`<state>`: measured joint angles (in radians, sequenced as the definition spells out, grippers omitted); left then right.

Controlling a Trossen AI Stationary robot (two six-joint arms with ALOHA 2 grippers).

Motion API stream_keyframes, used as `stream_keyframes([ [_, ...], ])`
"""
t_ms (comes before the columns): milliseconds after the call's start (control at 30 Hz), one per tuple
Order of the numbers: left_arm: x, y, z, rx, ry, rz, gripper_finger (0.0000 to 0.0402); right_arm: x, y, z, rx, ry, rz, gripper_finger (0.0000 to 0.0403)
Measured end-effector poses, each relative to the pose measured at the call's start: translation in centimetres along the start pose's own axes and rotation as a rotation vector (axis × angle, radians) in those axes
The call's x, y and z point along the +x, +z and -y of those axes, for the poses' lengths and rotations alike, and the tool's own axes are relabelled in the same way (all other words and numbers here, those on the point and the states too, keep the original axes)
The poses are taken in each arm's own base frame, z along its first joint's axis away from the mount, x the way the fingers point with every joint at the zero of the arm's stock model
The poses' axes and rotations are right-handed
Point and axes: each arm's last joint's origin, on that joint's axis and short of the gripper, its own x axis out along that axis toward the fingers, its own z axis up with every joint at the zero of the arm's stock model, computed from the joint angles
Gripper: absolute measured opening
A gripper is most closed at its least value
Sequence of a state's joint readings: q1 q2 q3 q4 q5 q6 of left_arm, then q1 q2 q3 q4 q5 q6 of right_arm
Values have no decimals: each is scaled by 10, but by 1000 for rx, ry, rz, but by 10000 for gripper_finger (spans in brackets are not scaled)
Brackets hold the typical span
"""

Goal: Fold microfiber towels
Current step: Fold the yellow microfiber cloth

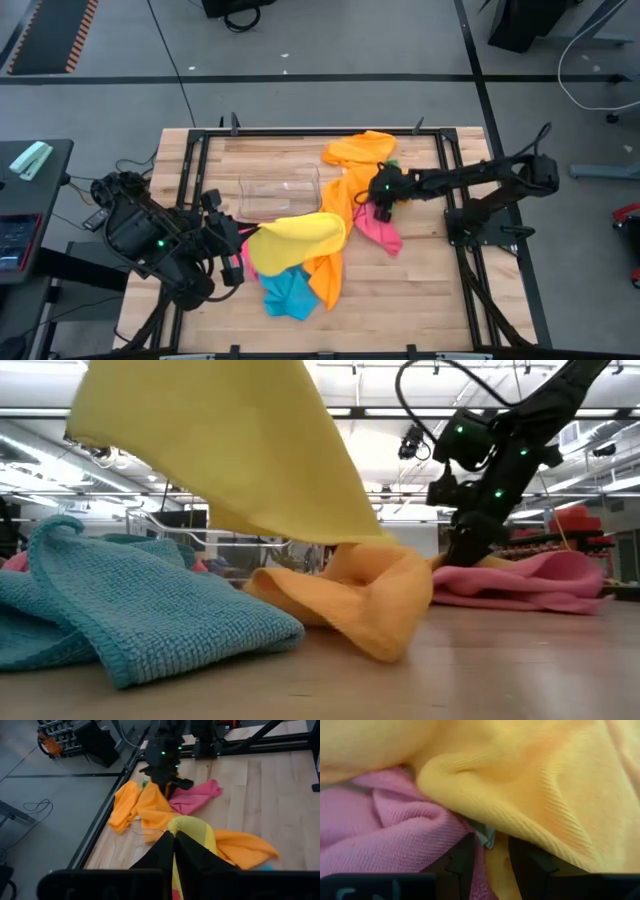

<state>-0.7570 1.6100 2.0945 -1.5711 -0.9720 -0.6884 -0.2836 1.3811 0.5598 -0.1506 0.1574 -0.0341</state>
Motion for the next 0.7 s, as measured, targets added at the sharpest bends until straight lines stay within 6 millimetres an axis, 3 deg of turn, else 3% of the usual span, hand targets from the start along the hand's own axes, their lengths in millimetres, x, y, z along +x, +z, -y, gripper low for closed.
stream_keyframes([
  [167,0,0,0,0,0,0,13,0,4,12,43,-9,3,128],
  [400,0,0,0,-1,0,0,19,-18,33,2,-2,32,-31,129],
  [533,0,0,0,-2,1,0,23,-38,51,-16,-48,76,-75,129],
  [700,1,0,1,0,1,-1,10,-62,62,-59,-153,212,-50,129],
])
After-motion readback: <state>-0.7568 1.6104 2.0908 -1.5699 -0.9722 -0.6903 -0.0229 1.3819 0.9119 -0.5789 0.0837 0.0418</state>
